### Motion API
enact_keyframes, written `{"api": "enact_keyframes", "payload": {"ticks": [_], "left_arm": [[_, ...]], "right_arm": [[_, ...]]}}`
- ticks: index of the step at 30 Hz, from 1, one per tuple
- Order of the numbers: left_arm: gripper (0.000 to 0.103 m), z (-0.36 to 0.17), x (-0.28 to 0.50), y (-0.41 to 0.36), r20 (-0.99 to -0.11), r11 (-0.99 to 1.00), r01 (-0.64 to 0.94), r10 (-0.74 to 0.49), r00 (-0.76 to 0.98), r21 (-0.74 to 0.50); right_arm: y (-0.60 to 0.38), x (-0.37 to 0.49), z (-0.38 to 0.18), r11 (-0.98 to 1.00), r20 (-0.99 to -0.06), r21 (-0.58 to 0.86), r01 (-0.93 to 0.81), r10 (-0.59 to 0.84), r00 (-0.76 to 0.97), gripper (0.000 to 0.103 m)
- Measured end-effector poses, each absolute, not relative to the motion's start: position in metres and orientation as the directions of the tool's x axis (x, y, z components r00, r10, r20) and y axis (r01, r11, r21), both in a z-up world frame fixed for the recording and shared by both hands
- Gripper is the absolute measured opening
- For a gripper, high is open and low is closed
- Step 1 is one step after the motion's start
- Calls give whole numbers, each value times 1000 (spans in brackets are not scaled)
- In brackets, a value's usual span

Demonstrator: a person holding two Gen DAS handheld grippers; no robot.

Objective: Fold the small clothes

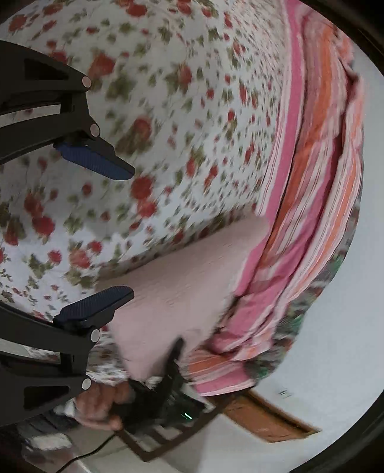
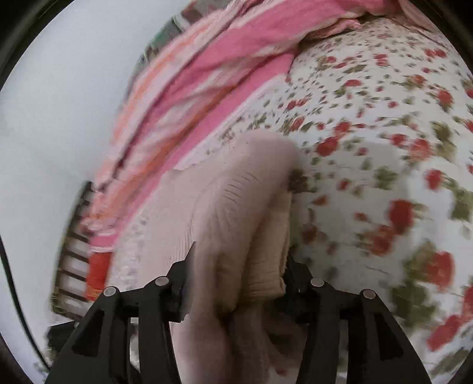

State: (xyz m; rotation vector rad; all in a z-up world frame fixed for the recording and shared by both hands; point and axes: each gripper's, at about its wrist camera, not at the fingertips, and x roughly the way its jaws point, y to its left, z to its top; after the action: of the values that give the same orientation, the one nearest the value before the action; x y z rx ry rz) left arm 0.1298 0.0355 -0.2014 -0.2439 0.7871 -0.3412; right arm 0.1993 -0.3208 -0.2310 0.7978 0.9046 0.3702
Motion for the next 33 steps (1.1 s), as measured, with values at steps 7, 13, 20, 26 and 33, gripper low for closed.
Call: {"api": "enact_keyframes", "payload": {"ticks": [7, 13, 20, 26, 33], "left_arm": [[53, -210, 119, -15, -708, 952, 255, -298, 640, -171], [31, -213, 115, -53, -729, 944, 322, -273, 628, -75], [12, -193, 123, -15, -642, 952, 255, -302, 705, -168], [14, -215, 129, 6, -675, 941, 221, -337, 657, -254], [14, -218, 135, 6, -672, 931, 230, -364, 645, -283]], "right_arm": [[-327, 152, -184, 809, -555, 572, -137, 505, 661, 49], [-313, 139, -180, 796, -536, 567, -211, 551, 639, 49], [-303, 140, -192, 808, -553, 542, -231, 550, 626, 6], [-279, 141, -191, 841, -584, 468, -272, 525, 619, 12], [-273, 192, -182, 884, -625, 438, -162, 429, 653, 36]]}}
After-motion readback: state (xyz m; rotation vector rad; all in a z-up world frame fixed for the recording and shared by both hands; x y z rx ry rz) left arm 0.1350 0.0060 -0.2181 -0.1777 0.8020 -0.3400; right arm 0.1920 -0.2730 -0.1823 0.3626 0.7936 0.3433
